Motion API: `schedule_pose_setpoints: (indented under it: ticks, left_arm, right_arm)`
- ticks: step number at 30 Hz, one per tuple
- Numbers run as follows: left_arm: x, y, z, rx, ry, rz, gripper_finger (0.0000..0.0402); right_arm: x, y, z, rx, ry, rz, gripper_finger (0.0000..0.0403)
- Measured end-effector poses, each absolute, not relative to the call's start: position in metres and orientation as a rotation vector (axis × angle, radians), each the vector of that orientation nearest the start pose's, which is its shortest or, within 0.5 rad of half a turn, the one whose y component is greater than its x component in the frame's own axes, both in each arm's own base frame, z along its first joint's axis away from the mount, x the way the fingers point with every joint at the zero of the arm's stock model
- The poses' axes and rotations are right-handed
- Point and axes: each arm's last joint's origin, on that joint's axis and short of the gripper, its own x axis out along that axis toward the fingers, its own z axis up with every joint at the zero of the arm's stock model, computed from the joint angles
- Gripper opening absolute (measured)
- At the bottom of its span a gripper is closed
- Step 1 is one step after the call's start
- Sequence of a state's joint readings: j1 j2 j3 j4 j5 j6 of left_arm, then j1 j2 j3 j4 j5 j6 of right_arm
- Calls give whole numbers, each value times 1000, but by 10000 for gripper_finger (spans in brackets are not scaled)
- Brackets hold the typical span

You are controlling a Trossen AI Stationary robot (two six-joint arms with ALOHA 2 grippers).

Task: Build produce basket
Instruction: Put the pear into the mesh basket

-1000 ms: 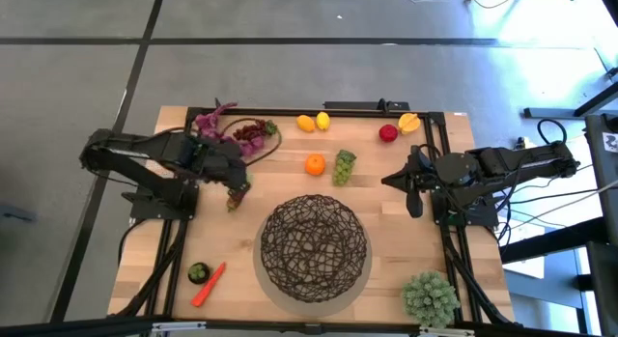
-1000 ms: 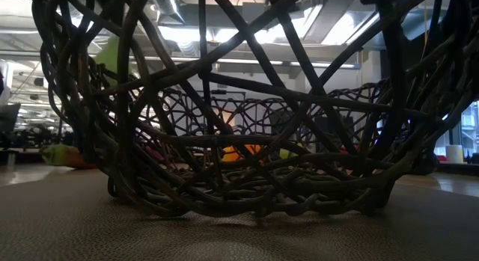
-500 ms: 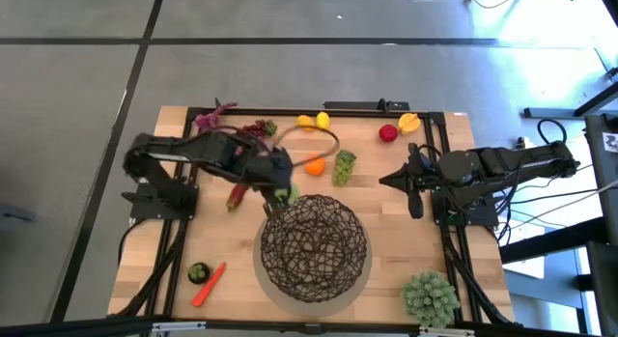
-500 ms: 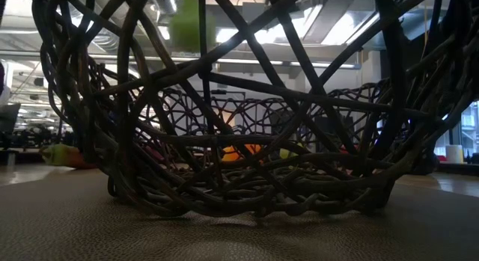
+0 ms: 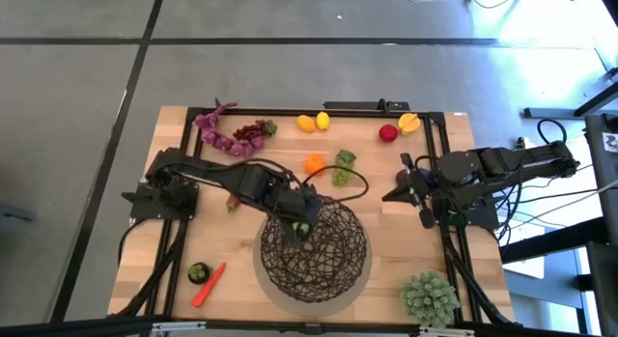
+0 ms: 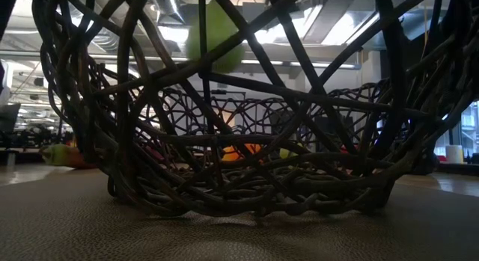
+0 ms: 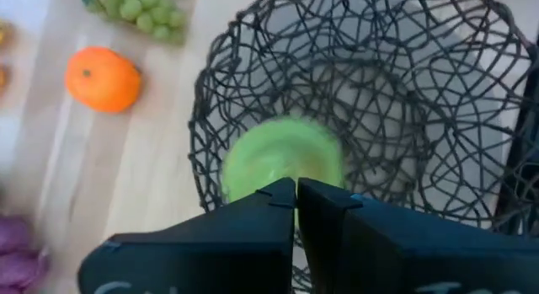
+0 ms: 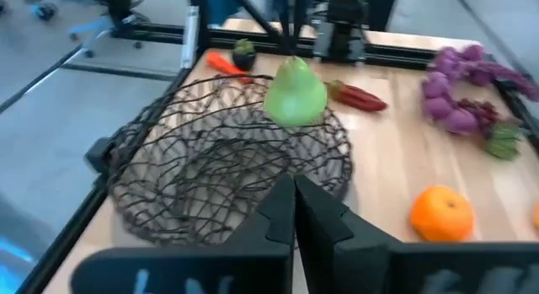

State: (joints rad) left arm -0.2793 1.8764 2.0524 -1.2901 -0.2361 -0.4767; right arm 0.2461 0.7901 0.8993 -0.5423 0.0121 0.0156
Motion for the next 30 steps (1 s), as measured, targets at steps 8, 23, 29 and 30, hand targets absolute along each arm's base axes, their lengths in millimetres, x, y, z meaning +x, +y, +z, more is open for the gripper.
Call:
schedule_pose_setpoints:
  ticks: [8,23,29,30]
  left_arm:
    - [384,-105,345,-202,1049,253,0]
    - [424,-113,278,-116,1174,239,0]
    - [431,-112,265,-68,1195,231,0]
    - [431,-112,265,-66,1195,233,0]
  right_arm:
    - [153,40,336,-37,446,286,7]
    - [153,40,335,-88,452,298,7]
    - [153,40,335,-102,450,301,7]
    - [153,40,335,-102,450,301,7]
